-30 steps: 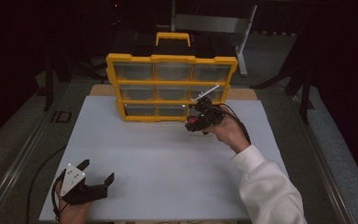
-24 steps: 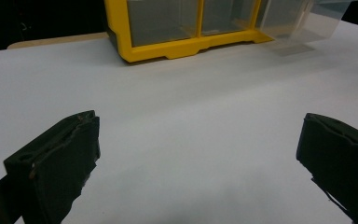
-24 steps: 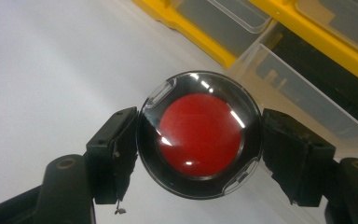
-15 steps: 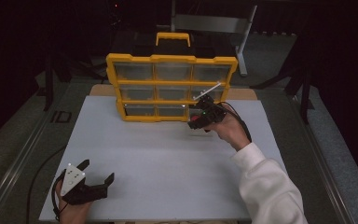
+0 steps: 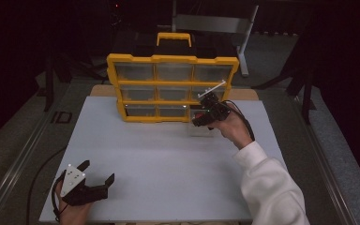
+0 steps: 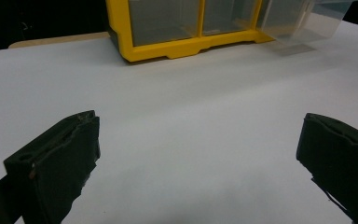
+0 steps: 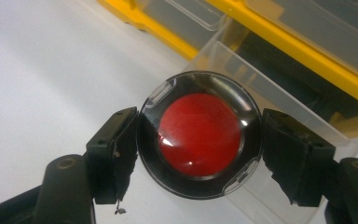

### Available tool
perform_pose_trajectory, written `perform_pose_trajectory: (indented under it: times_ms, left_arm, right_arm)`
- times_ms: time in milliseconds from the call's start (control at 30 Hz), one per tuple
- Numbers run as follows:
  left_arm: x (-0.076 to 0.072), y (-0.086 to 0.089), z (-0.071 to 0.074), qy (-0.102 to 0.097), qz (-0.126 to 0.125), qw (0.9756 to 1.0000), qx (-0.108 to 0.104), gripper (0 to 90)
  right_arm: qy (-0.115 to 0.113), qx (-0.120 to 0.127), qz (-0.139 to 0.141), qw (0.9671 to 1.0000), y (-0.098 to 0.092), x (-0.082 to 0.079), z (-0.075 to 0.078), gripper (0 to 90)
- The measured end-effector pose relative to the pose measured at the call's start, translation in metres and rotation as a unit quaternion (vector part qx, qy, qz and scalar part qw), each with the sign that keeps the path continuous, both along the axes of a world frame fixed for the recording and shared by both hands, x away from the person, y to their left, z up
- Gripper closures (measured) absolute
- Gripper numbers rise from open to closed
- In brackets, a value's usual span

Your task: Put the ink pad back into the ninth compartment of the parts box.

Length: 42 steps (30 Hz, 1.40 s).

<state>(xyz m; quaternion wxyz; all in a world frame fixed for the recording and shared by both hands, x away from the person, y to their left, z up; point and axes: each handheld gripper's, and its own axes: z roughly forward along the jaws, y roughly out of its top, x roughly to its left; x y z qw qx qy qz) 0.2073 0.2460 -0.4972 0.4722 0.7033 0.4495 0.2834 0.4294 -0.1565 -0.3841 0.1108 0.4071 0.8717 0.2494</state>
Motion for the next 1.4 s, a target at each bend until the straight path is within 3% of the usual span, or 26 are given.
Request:
perform_pose_trajectory:
  times_ms: [700,1400]
  left_arm:
    - [0.000,0.001,0.000,0.000,0.002,1.0000,-0.001,0.0]
    - [0.000,0.001,0.000,0.003,0.004,1.0000,0.000,0.0]
  right_arm:
    - [-0.003,0.000,-0.037,0.9993,-0.013,0.009,-0.002,29.7]
    - [0.004,-0.002,-0.054,0.9986,-0.023,0.014,-0.008,29.7]
